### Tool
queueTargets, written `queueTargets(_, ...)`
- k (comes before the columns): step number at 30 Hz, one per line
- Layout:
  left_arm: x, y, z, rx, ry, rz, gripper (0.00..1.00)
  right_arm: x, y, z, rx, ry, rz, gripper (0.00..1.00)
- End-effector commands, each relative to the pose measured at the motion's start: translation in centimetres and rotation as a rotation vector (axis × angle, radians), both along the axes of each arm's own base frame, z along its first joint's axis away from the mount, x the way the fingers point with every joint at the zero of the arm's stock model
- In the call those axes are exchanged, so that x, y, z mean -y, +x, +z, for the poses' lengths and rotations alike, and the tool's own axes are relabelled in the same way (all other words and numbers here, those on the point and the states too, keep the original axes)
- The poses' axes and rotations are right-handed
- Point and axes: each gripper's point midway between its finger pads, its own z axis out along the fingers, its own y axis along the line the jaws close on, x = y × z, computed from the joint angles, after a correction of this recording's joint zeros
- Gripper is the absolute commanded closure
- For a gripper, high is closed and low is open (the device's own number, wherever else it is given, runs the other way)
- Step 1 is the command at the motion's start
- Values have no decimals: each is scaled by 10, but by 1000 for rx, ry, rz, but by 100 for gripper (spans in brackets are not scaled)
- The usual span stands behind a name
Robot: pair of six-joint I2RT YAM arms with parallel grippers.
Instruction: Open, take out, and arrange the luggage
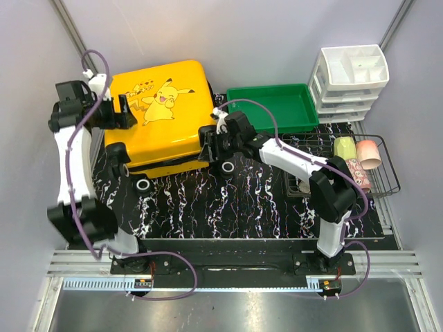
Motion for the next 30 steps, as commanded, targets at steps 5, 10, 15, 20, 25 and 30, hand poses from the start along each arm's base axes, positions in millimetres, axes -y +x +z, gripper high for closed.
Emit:
queueTargets(5, 9, -133, 0, -51, 250, 22, 5, -65, -39, 78, 215, 227, 238, 89)
queueTargets(10, -7, -163, -26, -126, 300, 105, 1, -43, -25, 85, 302, 174, 173, 100)
queueTargets(15, -22, -175, -66, -278, 236, 152, 2, -21, -18, 82, 314, 147, 154, 100)
queueTargets(20, -14, -148, -87, -307, 136, 95, 28, -16, -25, 66, 289, 134, 159, 100)
queueTargets(25, -31, -101, -90, -293, 113, 105, 66, -20, -27, 59, 267, 162, 156, 100)
queueTargets(30, -51, -38, -75, -236, 138, 114, 88, -38, -16, 72, 256, 223, 148, 97)
